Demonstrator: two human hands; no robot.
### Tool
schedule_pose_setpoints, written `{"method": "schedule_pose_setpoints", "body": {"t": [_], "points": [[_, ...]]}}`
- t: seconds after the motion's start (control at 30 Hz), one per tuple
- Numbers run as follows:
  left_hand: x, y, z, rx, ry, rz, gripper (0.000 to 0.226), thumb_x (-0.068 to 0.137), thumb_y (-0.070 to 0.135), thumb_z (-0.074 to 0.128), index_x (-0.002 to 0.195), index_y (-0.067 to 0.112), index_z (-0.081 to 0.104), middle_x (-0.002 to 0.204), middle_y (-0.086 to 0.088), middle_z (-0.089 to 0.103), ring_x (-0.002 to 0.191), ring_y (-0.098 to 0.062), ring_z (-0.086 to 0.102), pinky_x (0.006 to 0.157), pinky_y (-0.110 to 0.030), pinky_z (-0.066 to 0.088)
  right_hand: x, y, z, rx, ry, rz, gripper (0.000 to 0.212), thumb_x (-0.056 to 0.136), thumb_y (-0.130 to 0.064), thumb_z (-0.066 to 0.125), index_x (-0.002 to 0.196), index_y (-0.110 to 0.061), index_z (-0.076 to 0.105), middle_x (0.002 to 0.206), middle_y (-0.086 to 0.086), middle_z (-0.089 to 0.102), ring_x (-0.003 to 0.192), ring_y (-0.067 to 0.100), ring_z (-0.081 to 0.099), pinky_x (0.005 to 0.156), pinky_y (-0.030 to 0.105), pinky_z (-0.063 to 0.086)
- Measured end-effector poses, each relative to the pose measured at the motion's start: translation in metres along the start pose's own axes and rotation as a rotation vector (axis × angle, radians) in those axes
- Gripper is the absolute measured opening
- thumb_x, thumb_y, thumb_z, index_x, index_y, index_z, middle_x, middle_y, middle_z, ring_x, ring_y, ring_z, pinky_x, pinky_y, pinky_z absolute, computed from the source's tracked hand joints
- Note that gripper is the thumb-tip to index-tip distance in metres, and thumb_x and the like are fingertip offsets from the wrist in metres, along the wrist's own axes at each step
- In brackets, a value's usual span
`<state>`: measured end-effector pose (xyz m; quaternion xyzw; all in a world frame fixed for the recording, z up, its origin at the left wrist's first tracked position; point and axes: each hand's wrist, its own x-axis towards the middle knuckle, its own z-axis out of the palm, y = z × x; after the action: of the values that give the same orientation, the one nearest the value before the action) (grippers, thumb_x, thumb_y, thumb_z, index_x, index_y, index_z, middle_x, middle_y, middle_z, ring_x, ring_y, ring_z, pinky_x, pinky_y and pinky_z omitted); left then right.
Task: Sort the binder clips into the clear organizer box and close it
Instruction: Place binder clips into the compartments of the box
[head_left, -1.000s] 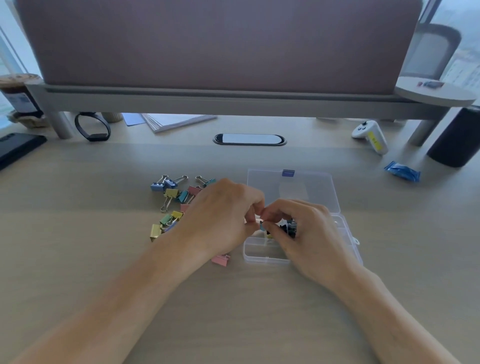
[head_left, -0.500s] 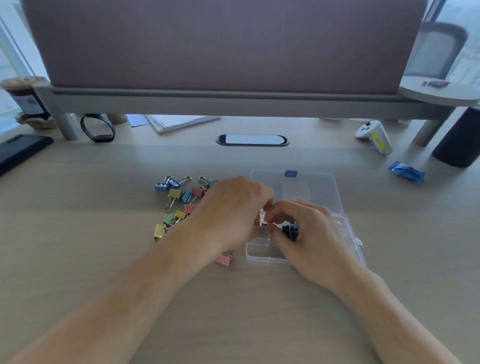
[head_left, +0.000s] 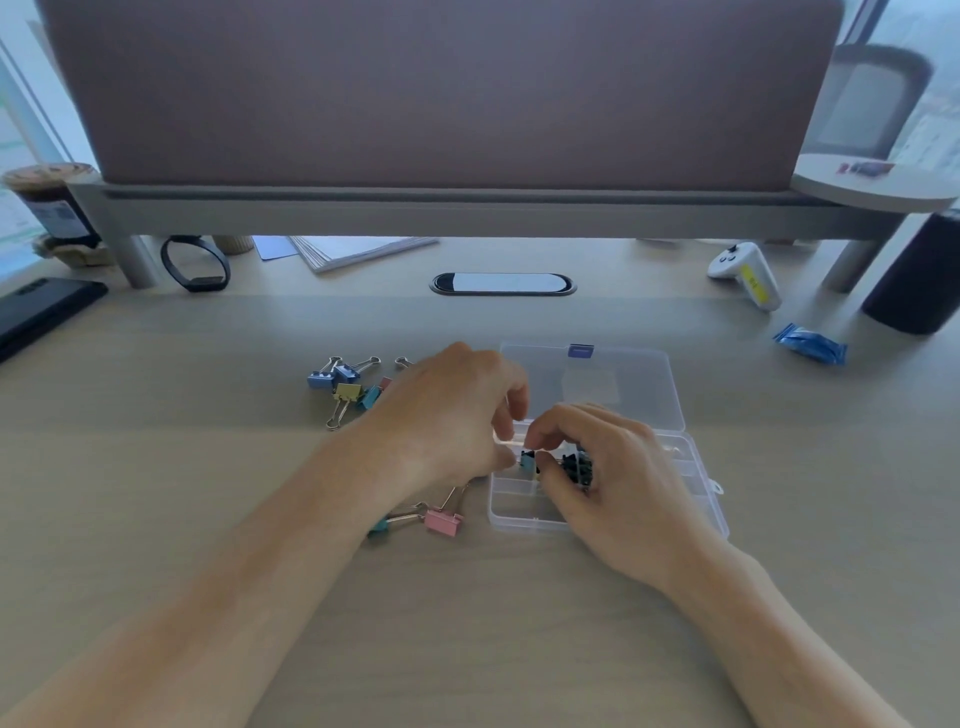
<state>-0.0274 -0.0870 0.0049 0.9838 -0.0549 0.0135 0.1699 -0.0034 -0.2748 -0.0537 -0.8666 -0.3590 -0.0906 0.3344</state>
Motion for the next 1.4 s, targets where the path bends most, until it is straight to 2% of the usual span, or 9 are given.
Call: {"method": "schedule_pose_setpoints", "body": {"t": [0.17, 0.4, 0.5, 0.6, 0.7, 0.8, 1.0, 1.17, 1.4], "points": [[0.008, 0.001, 0.002, -0.003, -0.065, 0.014, 0.019, 0.077, 0.023, 0.085, 0.092, 0.027, 0.072, 0.075, 0.015, 0.073, 0.073, 0.002, 0.068, 0.07, -0.022, 0.055, 0.0, 0.0, 0.001, -0.003, 0.008, -0.027, 0.015, 0.088, -0.016, 0.062, 0.093, -0.029, 0.069, 0.091, -0.02, 0.064, 0.091, 0.003, 0.058, 0.078, 0.015, 0.043], [0.008, -0.009, 0.003, -0.111, -0.075, 0.03, 0.022, 0.077, 0.027, 0.086, 0.094, 0.029, 0.072, 0.078, 0.017, 0.074, 0.072, 0.007, 0.067, 0.063, -0.01, 0.048, 0.0, 0.001, 0.002, -0.009, -0.019, 0.002, 0.015, 0.092, -0.018, 0.063, 0.094, -0.031, 0.07, 0.092, -0.024, 0.062, 0.093, 0.0, 0.057, 0.078, 0.009, 0.041], [0.006, -0.028, -0.011, -0.199, 0.118, -0.02, 0.011, 0.087, 0.027, 0.077, 0.097, 0.032, 0.073, 0.085, 0.019, 0.072, 0.078, 0.006, 0.065, 0.067, -0.007, 0.044, 0.0, 0.0, 0.0, -0.01, -0.031, 0.017, 0.014, 0.094, -0.019, 0.064, 0.096, -0.033, 0.069, 0.094, -0.026, 0.061, 0.095, -0.002, 0.058, 0.078, 0.01, 0.043], [0.006, -0.062, -0.024, -0.205, 0.364, -0.188, 0.014, 0.093, 0.018, 0.069, 0.097, 0.03, 0.073, 0.088, 0.02, 0.067, 0.08, 0.006, 0.061, 0.066, -0.007, 0.037, 0.0, -0.001, 0.0, -0.015, -0.048, 0.031, 0.014, 0.096, -0.022, 0.062, 0.099, -0.035, 0.066, 0.098, -0.027, 0.061, 0.096, -0.006, 0.058, 0.08, 0.007, 0.043], [0.008, -0.083, -0.022, -0.106, 0.266, -0.277, 0.017, 0.092, 0.014, 0.067, 0.095, 0.03, 0.072, 0.087, 0.018, 0.065, 0.08, 0.002, 0.059, 0.063, -0.01, 0.035, 0.0, -0.002, -0.001, -0.014, -0.063, 0.037, 0.015, 0.096, -0.024, 0.062, 0.098, -0.038, 0.064, 0.098, -0.028, 0.059, 0.096, -0.008, 0.057, 0.079, 0.005, 0.041], [0.012, -0.083, -0.01, -0.024, 0.137, -0.227, 0.014, 0.088, 0.016, 0.072, 0.096, 0.028, 0.073, 0.088, 0.014, 0.065, 0.082, -0.002, 0.061, 0.064, -0.013, 0.039, 0.0, -0.002, -0.001, -0.016, -0.068, 0.034, 0.017, 0.096, -0.022, 0.063, 0.096, -0.039, 0.063, 0.097, -0.029, 0.059, 0.096, -0.005, 0.057, 0.079, 0.006, 0.041], [0.015, -0.074, 0.002, 0.127, 0.18, -0.216, 0.009, 0.088, 0.021, 0.072, 0.096, 0.025, 0.073, 0.096, 0.004, 0.07, 0.089, -0.018, 0.064, 0.079, -0.032, 0.054, -0.001, -0.001, 0.0, -0.015, -0.059, 0.031, 0.016, 0.095, -0.022, 0.062, 0.095, -0.038, 0.064, 0.096, -0.026, 0.06, 0.097, -0.002, 0.058, 0.079, 0.008, 0.042], [0.008, -0.068, 0.003, 0.017, 0.109, -0.14, 0.013, 0.085, 0.022, 0.078, 0.096, 0.029, 0.073, 0.092, 0.015, 0.068, 0.085, -0.002, 0.061, 0.069, -0.017, 0.044, 0.0, 0.0, 0.001, -0.012, -0.051, 0.023, 0.016, 0.095, -0.021, 0.062, 0.095, -0.037, 0.065, 0.095, -0.025, 0.06, 0.095, -0.001, 0.057, 0.077, 0.008, 0.042], [0.006, -0.067, 0.003, 0.026, 0.105, -0.138, 0.013, 0.087, 0.037, 0.078, 0.099, 0.033, 0.075, 0.093, 0.017, 0.066, 0.09, -0.005, 0.062, 0.067, -0.019, 0.041, -0.001, -0.001, 0.0, -0.004, -0.063, 0.032, 0.014, 0.095, -0.022, 0.06, 0.097, -0.035, 0.066, 0.098, -0.025, 0.061, 0.096, -0.001, 0.058, 0.08, 0.011, 0.044]]}}
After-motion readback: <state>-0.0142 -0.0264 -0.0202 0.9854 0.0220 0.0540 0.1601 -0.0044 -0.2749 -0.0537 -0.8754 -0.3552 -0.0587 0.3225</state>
